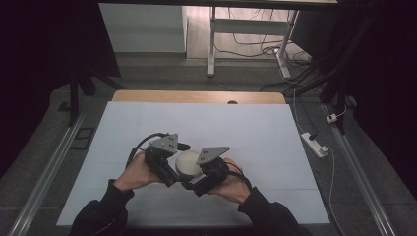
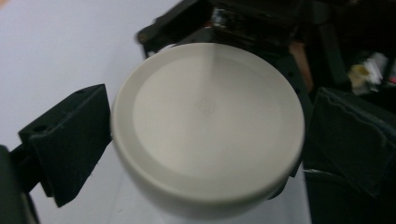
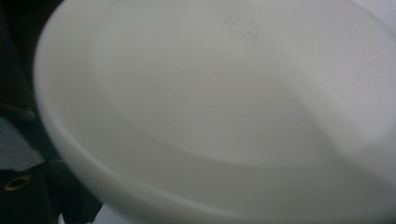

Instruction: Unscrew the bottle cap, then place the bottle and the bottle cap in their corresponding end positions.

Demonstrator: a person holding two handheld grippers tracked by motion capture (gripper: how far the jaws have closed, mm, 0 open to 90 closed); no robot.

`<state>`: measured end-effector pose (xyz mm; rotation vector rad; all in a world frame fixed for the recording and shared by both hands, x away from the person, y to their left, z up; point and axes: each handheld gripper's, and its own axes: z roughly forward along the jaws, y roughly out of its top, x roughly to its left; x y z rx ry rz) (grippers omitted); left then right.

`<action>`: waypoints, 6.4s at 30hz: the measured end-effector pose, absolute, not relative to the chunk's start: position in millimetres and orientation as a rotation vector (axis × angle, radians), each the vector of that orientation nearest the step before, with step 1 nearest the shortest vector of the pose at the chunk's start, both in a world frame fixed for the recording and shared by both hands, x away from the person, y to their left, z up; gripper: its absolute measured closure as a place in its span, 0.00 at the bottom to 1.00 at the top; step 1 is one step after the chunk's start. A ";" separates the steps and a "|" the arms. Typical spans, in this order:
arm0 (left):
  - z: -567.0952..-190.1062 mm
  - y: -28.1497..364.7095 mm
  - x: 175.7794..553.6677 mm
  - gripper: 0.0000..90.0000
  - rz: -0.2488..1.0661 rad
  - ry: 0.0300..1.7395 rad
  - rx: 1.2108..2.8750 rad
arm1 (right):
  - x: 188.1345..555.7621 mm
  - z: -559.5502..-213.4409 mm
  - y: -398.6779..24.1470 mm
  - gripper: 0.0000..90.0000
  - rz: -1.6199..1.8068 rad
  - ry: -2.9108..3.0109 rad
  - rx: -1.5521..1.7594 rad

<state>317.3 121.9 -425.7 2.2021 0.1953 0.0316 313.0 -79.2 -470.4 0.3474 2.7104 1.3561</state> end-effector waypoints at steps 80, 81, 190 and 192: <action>-431.4 97.8 312.1 0.09 0.200 0.566 2.200 | 319.0 -475.8 -81.0 0.07 1.236 2.601 0.526; -431.1 97.6 311.7 0.09 0.203 0.569 2.197 | 319.2 -476.2 -81.1 0.07 1.237 2.602 0.526; -463.2 104.6 276.0 0.09 0.154 0.500 2.151 | 395.7 -473.0 -105.6 0.07 1.199 2.462 0.748; -465.3 102.7 277.1 0.09 0.151 0.491 2.161 | 398.0 -473.5 -104.9 0.07 1.196 2.462 0.749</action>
